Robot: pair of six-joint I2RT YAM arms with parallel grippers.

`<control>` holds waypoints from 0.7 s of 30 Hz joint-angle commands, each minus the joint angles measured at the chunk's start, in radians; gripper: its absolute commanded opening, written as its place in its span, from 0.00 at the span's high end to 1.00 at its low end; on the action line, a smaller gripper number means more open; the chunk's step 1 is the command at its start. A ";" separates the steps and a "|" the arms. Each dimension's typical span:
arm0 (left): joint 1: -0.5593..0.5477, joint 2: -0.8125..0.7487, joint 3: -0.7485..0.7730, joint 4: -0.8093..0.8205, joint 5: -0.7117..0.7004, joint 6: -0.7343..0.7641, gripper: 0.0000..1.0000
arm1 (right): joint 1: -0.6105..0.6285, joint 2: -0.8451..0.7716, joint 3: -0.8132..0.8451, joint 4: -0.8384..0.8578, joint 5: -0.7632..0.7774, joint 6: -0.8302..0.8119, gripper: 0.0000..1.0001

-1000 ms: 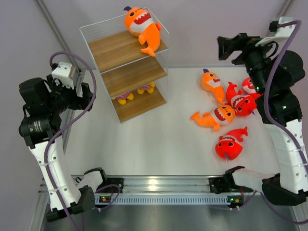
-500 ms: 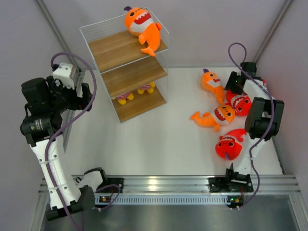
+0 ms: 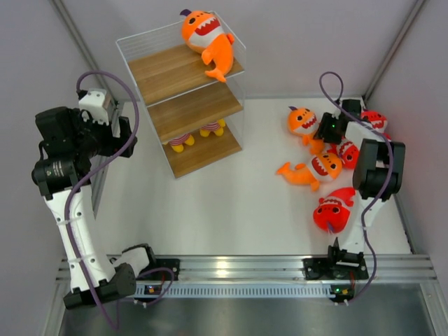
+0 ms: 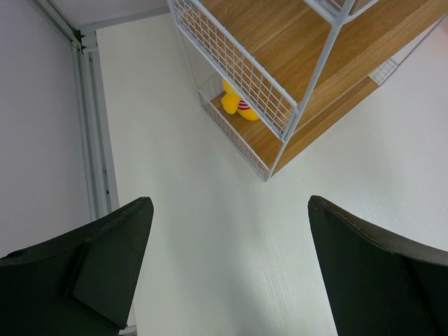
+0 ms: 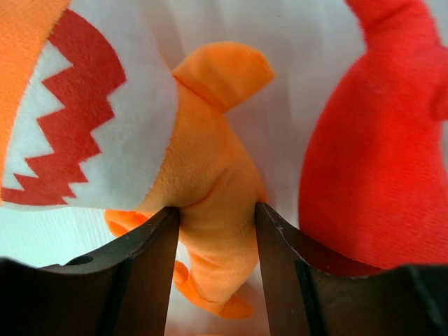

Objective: Place and organize the stuffed toys onto the shelf

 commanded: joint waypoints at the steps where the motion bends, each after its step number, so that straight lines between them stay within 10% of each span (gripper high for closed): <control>1: 0.000 0.005 0.007 0.029 0.017 -0.016 0.02 | 0.062 -0.037 0.000 0.008 0.047 -0.055 0.52; 15: 0.000 0.000 0.019 0.028 0.044 -0.013 0.02 | 0.133 -0.001 -0.064 0.065 0.020 -0.111 0.39; 21: 0.000 0.000 0.017 0.029 0.044 -0.007 0.02 | 0.165 -0.012 -0.081 0.073 0.026 -0.105 0.87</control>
